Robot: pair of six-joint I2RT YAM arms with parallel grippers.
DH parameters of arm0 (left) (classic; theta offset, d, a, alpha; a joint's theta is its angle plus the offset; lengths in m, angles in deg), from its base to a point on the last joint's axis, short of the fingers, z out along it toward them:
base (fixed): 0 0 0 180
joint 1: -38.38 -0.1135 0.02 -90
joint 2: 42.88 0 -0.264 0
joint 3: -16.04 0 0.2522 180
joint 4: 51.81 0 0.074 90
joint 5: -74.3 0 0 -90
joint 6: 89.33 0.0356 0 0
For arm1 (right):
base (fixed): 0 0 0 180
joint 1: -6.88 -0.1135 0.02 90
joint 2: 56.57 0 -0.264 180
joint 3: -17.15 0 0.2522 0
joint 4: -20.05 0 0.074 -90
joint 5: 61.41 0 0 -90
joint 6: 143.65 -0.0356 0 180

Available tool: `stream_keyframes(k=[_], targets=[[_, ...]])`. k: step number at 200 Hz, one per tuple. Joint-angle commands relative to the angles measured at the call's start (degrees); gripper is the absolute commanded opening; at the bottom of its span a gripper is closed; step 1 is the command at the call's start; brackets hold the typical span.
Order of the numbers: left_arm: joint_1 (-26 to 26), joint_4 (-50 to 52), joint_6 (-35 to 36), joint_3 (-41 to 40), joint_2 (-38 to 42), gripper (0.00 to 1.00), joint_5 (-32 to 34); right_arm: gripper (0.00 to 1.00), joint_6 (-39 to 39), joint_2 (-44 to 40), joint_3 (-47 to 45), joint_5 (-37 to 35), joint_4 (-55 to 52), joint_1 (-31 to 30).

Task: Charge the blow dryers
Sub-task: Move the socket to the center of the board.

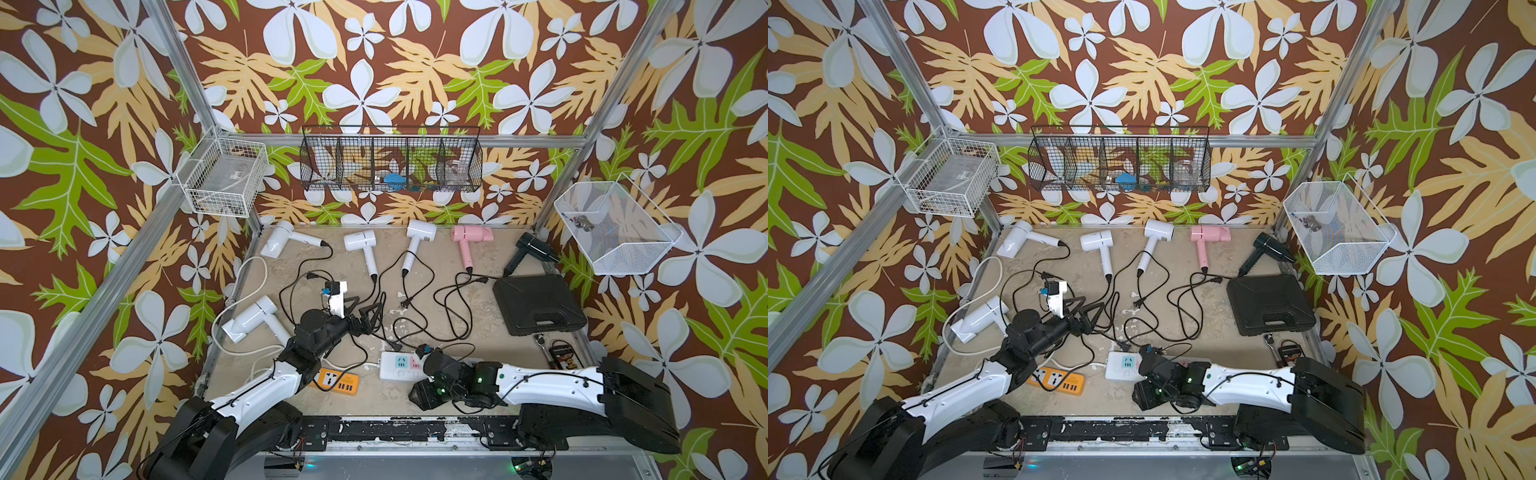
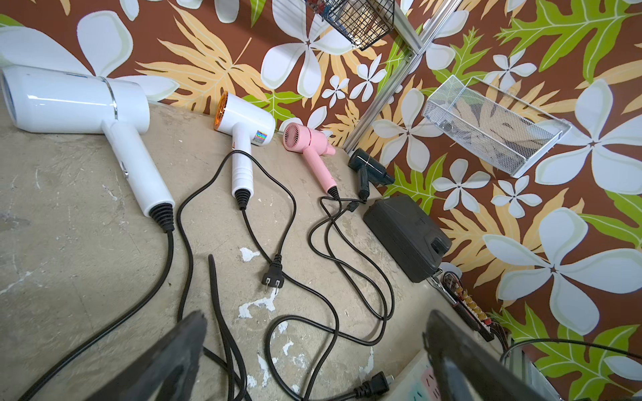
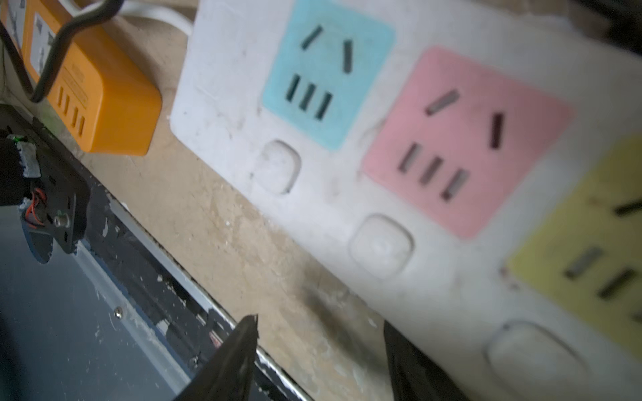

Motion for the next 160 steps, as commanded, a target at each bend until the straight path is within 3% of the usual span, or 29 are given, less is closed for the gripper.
stream_keyframes(k=[1,35,60,115,160], targets=[[0.13,-0.78,1.34,-0.13,-0.03,1.00,0.31,0.61,0.38,5.54,3.42,-4.53,6.69,-0.02],[0.22,-0.68,1.64,-0.30,0.16,1.00,0.89,0.59,4.33,14.87,11.39,-6.32,7.16,-0.07],[0.31,-0.40,1.90,-0.45,0.39,1.00,1.56,0.60,7.08,15.64,15.39,-7.04,5.02,0.08],[1.12,0.88,2.16,-0.27,1.86,1.00,2.35,0.83,10.56,-3.53,13.08,-15.86,-6.82,1.84],[3.56,0.52,2.67,0.91,-0.05,1.00,1.21,0.93,14.82,-20.90,4.38,-17.37,-16.10,20.28]])
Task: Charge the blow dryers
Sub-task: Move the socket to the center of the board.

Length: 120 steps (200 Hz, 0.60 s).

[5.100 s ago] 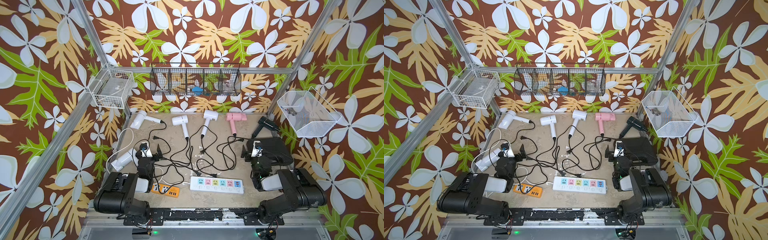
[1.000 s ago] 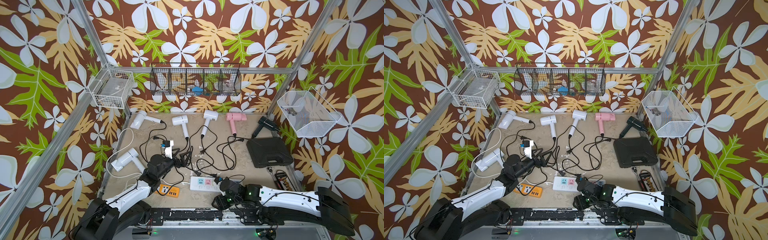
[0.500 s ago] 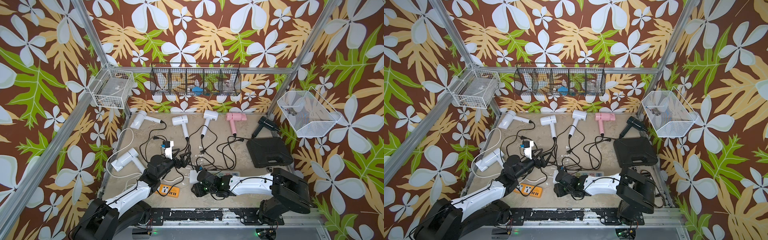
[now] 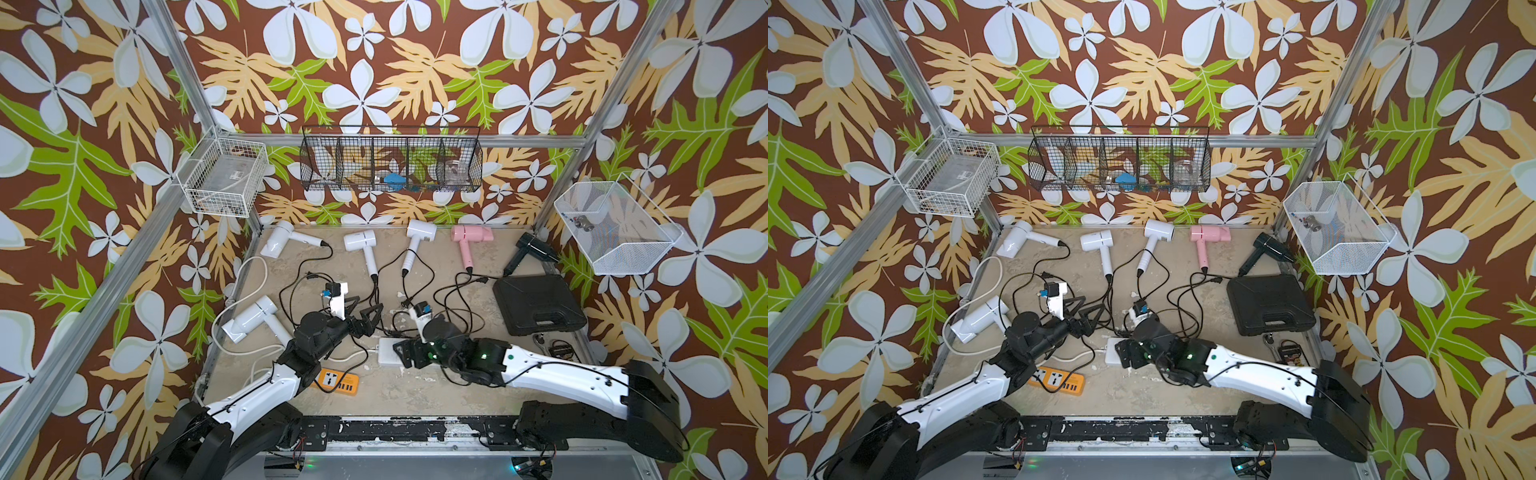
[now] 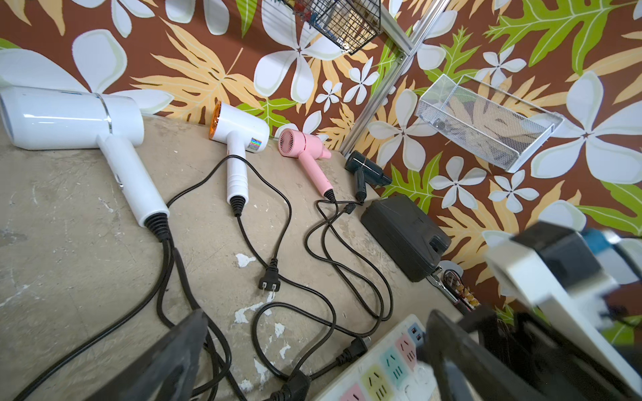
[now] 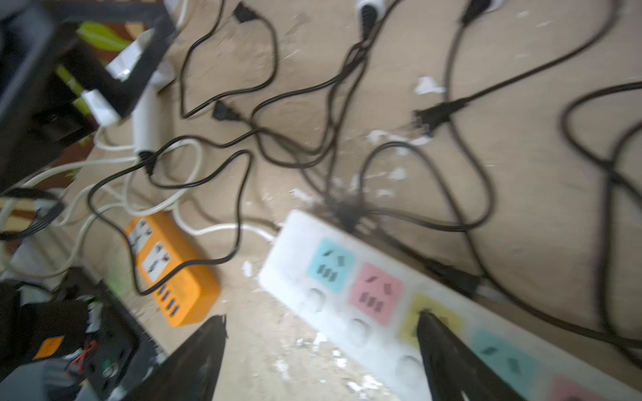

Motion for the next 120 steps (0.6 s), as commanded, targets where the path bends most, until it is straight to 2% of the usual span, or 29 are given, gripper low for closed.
stream_keyframes(k=[1,17,32,42,58,71,120], targets=[[0.63,0.11,0.76,1.00,-1.63,1.00,-0.97,0.94,3.84,-5.99,-3.12,-2.89,-8.27,7.46],[1.48,0.10,1.23,1.98,-3.76,1.00,-2.11,0.97,5.36,-10.87,-6.32,-2.23,-9.82,14.10],[3.78,0.43,3.16,3.01,-5.25,1.00,-1.85,1.00,5.18,-14.74,-9.34,-0.36,-6.09,14.83],[5.81,1.03,4.52,3.79,-6.06,1.00,-0.56,1.00,3.70,-15.68,-10.54,-2.38,-5.46,14.93],[8.14,2.04,5.49,4.94,-7.71,1.00,1.35,1.00,2.88,-14.31,-11.43,-3.98,-6.72,16.82],[8.78,2.38,5.61,5.67,-9.05,1.00,1.27,1.00,1.85,-12.43,-12.33,-2.71,-7.22,18.46],[9.68,2.34,6.11,6.52,-10.58,1.00,1.00,1.00,0.02,-7.85,-16.31,3.08,-2.48,18.50]])
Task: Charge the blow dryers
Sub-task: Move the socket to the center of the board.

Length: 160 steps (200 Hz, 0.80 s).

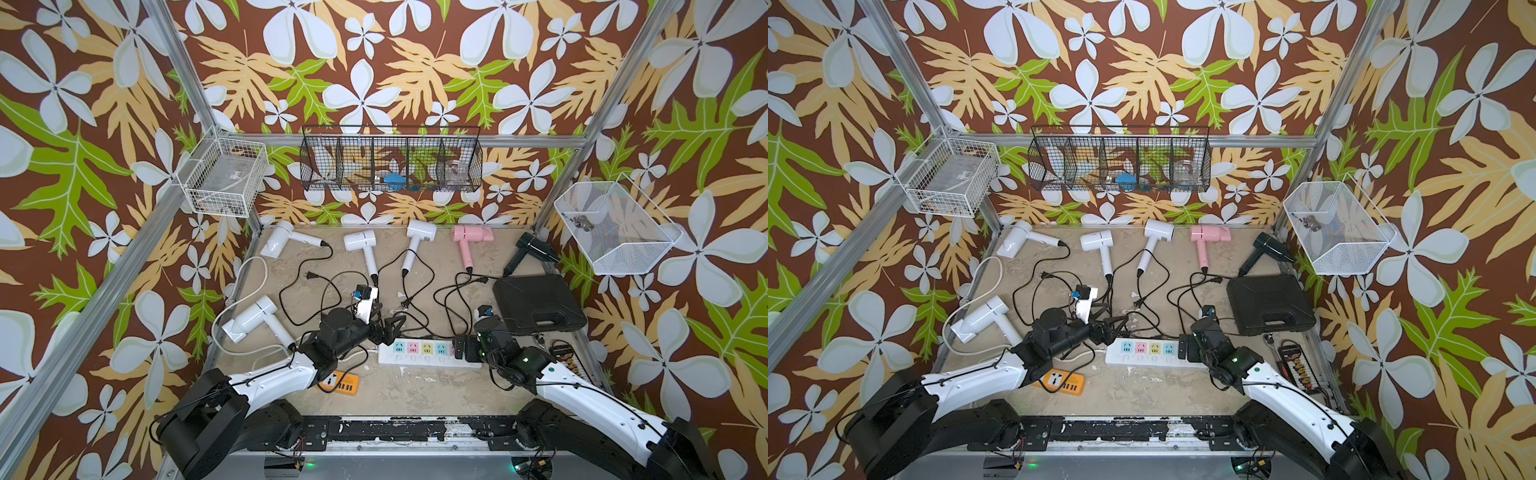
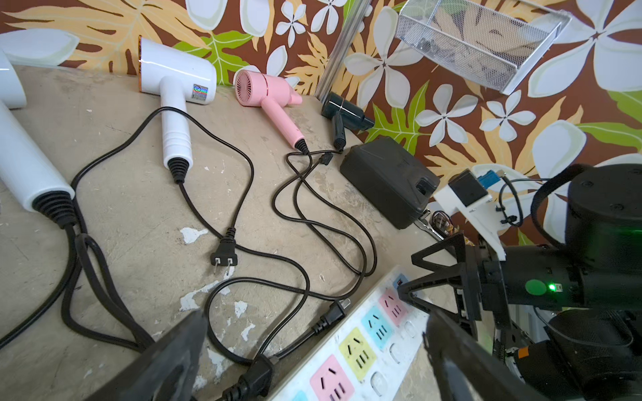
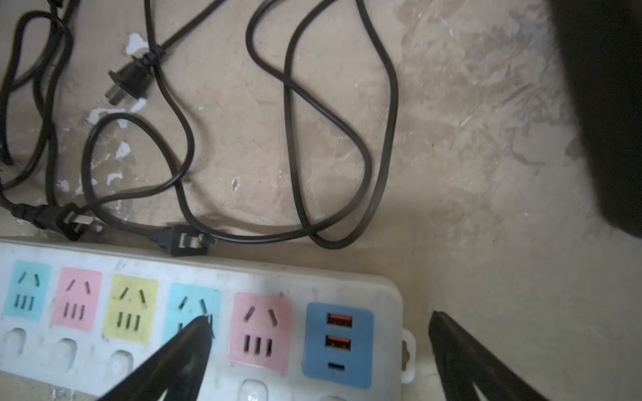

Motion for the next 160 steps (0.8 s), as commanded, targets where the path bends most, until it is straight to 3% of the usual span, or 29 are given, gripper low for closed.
stream_keyframes(k=[1,34,63,80,101,122,160], targets=[[0.26,-0.35,0.96,0.62,-0.27,1.00,-0.07,1.00,-0.80,1.64,-0.87,4.10,3.26,0.05],[0.44,-0.11,1.09,0.70,-0.29,1.00,0.06,1.00,-0.89,5.75,-1.57,13.58,7.23,-0.90],[0.53,-0.15,1.28,0.62,-0.30,1.00,0.37,0.97,-1.93,7.13,0.60,14.73,8.76,-7.37],[0.53,-0.19,1.33,0.53,-0.21,1.00,0.58,0.96,-2.27,7.77,3.56,13.17,6.02,-9.95],[0.53,-0.73,0.93,0.10,0.22,1.00,0.81,0.98,-2.43,5.99,7.35,5.28,-0.92,-10.13],[0.62,-1.79,0.13,-0.66,1.00,1.00,1.15,1.00,-0.82,3.27,11.21,-2.76,-4.84,-8.15],[0.79,-6.28,-2.11,-3.77,2.90,1.00,2.17,1.00,7.22,8.04,20.74,-2.75,-5.19,4.75]])
